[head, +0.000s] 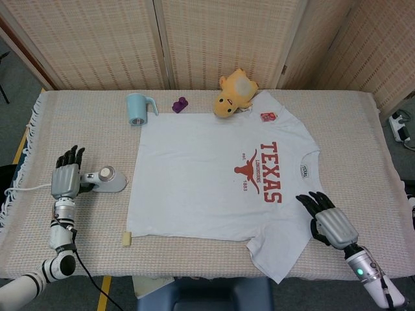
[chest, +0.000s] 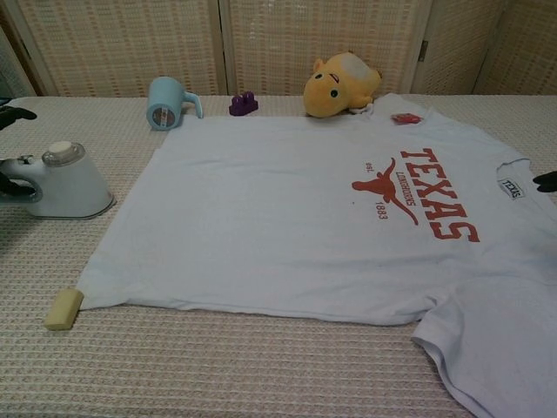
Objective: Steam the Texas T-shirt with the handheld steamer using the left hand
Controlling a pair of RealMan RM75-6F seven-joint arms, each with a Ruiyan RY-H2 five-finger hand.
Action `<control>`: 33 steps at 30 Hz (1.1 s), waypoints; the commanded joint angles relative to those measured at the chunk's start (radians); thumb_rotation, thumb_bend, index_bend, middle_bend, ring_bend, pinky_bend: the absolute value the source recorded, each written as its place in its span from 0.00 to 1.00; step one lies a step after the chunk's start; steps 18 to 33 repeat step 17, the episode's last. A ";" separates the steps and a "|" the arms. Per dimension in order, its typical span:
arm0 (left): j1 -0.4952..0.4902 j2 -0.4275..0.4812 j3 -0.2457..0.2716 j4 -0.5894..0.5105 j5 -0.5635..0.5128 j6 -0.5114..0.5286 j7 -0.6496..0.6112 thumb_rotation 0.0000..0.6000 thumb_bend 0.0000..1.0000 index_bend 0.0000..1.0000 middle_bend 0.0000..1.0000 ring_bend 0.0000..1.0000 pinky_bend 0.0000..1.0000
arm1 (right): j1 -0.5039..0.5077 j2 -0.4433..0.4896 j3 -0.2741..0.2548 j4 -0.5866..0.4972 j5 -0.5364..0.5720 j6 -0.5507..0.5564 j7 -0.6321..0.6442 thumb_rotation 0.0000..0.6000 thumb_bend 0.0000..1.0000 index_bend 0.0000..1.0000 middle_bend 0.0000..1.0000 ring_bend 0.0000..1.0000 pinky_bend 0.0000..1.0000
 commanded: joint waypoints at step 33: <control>0.362 0.345 0.188 -0.438 0.282 0.454 -0.192 1.00 0.10 0.29 0.26 0.15 0.22 | -0.134 0.079 0.090 -0.095 0.078 0.243 -0.191 0.90 0.00 0.00 0.08 0.00 0.01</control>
